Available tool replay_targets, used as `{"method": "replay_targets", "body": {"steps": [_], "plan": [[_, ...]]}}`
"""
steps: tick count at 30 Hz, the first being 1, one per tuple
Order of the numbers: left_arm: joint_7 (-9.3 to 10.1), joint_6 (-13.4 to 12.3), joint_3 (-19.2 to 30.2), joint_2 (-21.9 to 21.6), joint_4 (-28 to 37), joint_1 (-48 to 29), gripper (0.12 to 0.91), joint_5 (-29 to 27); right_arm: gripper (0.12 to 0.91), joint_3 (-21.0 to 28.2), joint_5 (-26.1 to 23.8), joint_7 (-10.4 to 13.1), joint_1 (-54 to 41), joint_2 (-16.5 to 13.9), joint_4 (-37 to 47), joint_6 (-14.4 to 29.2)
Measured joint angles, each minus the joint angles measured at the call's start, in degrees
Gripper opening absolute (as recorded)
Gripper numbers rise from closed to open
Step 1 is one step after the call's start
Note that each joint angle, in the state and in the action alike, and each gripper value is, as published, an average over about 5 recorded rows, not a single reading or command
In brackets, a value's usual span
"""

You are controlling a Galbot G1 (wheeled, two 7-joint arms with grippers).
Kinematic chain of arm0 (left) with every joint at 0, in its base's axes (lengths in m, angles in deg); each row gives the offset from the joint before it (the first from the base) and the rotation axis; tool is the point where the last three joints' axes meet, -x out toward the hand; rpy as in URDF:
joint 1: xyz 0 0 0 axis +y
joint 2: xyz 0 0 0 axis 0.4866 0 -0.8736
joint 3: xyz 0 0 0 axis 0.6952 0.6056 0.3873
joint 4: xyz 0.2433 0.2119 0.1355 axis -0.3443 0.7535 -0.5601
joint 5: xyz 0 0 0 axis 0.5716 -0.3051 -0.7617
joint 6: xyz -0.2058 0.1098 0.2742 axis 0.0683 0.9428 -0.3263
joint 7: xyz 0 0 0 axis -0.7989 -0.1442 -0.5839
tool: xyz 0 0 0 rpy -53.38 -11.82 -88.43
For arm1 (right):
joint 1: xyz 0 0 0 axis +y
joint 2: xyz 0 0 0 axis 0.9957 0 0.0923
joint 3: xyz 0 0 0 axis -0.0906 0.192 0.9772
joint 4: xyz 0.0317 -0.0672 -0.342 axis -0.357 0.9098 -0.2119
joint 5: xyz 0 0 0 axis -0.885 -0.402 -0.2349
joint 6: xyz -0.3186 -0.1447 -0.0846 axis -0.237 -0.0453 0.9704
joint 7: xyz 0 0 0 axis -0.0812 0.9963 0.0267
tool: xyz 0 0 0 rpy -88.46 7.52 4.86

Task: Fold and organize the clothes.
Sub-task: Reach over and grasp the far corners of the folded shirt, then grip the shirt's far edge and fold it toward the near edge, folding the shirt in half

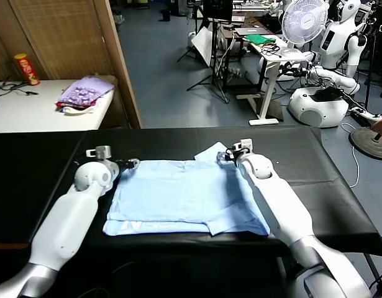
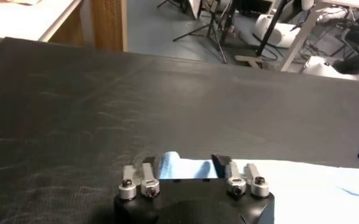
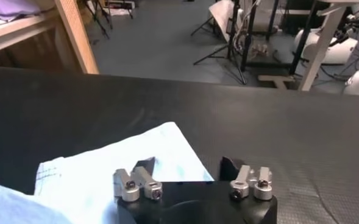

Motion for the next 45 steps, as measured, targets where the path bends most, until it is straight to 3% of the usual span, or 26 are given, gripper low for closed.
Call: {"method": "replay_targets", "body": {"steps": [3, 8, 12, 19, 26, 31, 39, 45], "plan": [[-0.31, 0.00, 0.03, 0.00, 0.13, -0.01, 0.212, -0.67, 0.494, -0.30, -0.23, -0.28, 0.07, 0.27, 0.18, 0.14], [-0.44, 0.00, 0.05, -0.01, -0.23, 0.01, 0.208, -0.96, 0.257, -1.08, -0.30, -0.43, 0.72, 0.15, -0.59, 0.56], [-0.49, 0.00, 0.11, -0.07, -1.07, 0.31, 0.208, -1.12, 0.137, -1.59, -0.54, -0.65, 1.18, -0.29, -1.14, 1.51], [-0.73, 0.00, 0.28, -0.16, -2.04, 0.65, 0.208, -1.87, 0.123, -2.27, -1.81, -1.68, 2.85, -1.64, -3.79, 3.97], [-0.40, 0.00, -0.45, -1.30, -4.81, 2.13, 0.208, -1.85, 0.123, -4.05, -0.54, -2.96, 7.20, -5.42, -13.59, 4.22], [-0.11, 0.00, -1.78, -2.77, -9.24, 4.16, 0.208, -1.16, 0.123, -6.25, 1.97, -2.39, 11.86, -8.62, -23.11, 2.25], [0.22, 0.00, -5.21, -5.77, -17.67, 9.99, 0.206, -0.24, 0.123, -9.42, 6.21, 0.81, 19.86, -13.43, -35.63, -4.26], [0.24, 0.00, -8.35, -8.13, -24.13, 16.89, 0.208, 0.35, 0.123, -11.18, 7.22, 0.90, 25.17, -16.02, -41.20, -6.79]]}}
